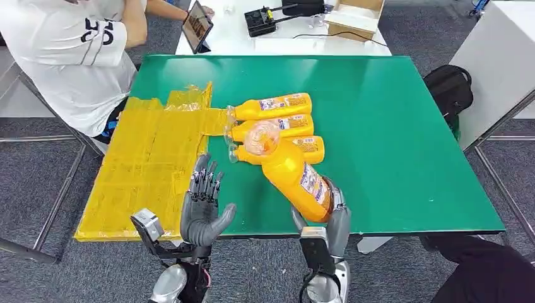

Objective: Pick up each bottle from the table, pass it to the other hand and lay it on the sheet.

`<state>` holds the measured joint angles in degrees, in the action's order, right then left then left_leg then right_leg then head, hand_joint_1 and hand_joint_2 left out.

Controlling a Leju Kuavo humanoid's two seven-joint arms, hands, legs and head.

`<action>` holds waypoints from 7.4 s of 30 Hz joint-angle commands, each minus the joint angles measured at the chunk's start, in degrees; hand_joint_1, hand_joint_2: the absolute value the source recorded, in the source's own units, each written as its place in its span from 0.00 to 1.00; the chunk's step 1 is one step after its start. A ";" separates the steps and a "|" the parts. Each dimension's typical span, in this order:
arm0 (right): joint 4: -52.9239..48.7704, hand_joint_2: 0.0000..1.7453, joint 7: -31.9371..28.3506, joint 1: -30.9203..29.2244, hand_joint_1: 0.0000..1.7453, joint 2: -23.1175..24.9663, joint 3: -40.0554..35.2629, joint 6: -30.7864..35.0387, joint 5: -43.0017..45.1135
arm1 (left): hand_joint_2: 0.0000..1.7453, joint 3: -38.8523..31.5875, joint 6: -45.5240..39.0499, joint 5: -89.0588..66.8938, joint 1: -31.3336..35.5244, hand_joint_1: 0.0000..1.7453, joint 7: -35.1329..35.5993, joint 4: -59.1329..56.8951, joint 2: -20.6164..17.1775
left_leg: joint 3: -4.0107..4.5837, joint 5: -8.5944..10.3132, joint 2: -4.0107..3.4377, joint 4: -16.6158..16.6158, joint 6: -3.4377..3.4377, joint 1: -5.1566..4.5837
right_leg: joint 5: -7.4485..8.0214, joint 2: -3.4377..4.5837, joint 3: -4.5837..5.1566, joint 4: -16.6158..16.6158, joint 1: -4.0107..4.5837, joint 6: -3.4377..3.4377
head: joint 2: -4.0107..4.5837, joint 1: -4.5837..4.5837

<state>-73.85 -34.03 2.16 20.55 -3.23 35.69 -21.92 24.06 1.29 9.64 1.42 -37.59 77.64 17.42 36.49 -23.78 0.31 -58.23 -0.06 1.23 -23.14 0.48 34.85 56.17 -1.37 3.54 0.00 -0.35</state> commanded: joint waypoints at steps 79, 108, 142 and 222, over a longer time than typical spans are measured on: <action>39.18 0.00 1.16 -14.63 0.00 -0.55 -37.24 4.31 10.60 | 1.00 1.35 -11.37 3.05 1.58 1.00 -2.41 -8.79 2.58 | -0.32 -0.18 -0.04 0.00 0.06 0.03 | -0.17 -0.02 -0.32 -0.01 0.07 -0.17 | 0.00 -0.04; 33.11 0.00 -5.94 -13.44 0.00 -0.55 -32.50 -3.65 17.98 | 1.00 -1.12 -15.78 -2.17 0.12 1.00 -2.41 -3.77 2.58 | -0.13 -0.08 0.00 -0.02 0.03 0.02 | -0.09 -0.04 -0.15 0.01 0.05 -0.11 | 0.00 -0.07; -9.39 0.00 -5.97 -2.26 0.00 -3.47 -19.73 -3.39 13.04 | 1.00 -60.79 -41.29 -94.55 30.16 1.00 1.31 -24.40 0.69 | -0.34 -0.02 -0.04 0.00 0.03 0.05 | -0.01 -0.07 -0.29 0.06 0.09 -0.33 | 0.00 -0.07; 4.93 0.00 -5.97 -5.96 0.00 -1.05 -14.64 -11.99 7.35 | 1.00 -43.09 -12.50 -36.29 32.09 0.00 -2.41 -37.89 -6.11 | -0.57 0.30 0.18 0.04 -0.04 0.04 | 0.13 -0.14 -0.59 0.06 0.07 -0.28 | 0.00 -0.11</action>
<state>-75.25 -38.07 -2.43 17.73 -19.78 24.00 -13.49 -21.90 -9.16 -29.86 35.14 -40.26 31.35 8.90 36.02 -23.41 0.53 -58.20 -0.14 1.24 -22.97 0.36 34.34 56.26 -1.36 3.37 0.00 -0.46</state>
